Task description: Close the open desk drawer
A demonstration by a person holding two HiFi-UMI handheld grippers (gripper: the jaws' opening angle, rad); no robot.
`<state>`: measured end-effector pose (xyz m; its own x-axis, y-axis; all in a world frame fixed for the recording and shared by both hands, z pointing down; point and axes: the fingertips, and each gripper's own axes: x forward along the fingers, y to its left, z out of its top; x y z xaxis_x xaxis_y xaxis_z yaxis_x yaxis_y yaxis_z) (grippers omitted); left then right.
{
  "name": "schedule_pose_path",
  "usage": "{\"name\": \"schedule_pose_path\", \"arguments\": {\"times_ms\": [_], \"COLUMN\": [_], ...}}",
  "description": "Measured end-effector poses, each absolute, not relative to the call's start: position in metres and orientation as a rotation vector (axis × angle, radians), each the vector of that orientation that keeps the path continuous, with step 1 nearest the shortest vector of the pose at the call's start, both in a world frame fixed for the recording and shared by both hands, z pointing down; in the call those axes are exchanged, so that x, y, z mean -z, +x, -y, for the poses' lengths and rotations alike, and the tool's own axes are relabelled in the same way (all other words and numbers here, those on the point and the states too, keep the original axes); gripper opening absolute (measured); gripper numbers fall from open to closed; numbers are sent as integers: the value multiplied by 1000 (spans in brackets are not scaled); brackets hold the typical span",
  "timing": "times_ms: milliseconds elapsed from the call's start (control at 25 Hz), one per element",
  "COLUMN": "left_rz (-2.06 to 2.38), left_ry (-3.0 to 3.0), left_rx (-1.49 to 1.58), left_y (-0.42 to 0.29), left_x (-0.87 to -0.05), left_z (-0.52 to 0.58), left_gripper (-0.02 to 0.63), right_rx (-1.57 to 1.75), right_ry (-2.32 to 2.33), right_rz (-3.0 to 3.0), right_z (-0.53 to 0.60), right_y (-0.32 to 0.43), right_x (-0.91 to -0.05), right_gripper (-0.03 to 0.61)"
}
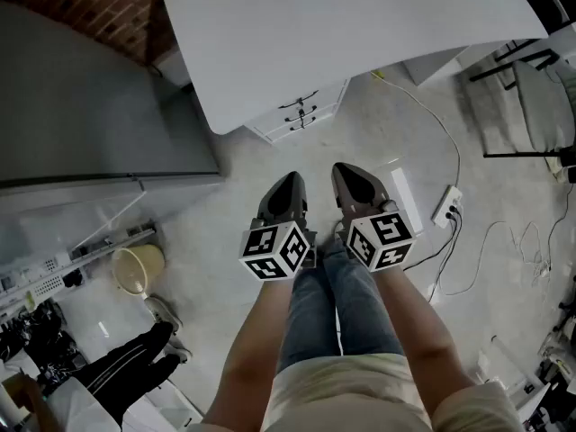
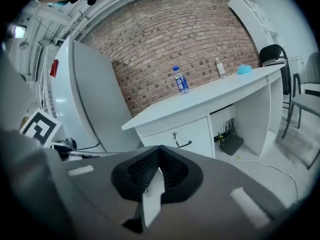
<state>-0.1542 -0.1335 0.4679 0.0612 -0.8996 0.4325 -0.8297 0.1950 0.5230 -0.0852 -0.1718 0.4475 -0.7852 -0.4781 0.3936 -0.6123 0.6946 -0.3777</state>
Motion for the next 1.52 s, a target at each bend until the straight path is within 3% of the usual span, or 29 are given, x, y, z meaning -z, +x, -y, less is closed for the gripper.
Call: {"name": "schedule_pose_path", "arguments": {"times_ms": [760,1520], "left_rz": [1629,1593], "left_ry": [1791,1876], "left_rx": [89,55], "left_y": [-94,-55], "left_x": [-348,-280], "left_z": [87,42], "left_gripper": [-3,-3], "right_rx": [-670,-588], "right_ry": [846,720], "right_rz": [2675,2769], "right_z": [114,60], "right_y": [-36,2], "right_x": [-324,-245], "right_gripper": [2,2]}}
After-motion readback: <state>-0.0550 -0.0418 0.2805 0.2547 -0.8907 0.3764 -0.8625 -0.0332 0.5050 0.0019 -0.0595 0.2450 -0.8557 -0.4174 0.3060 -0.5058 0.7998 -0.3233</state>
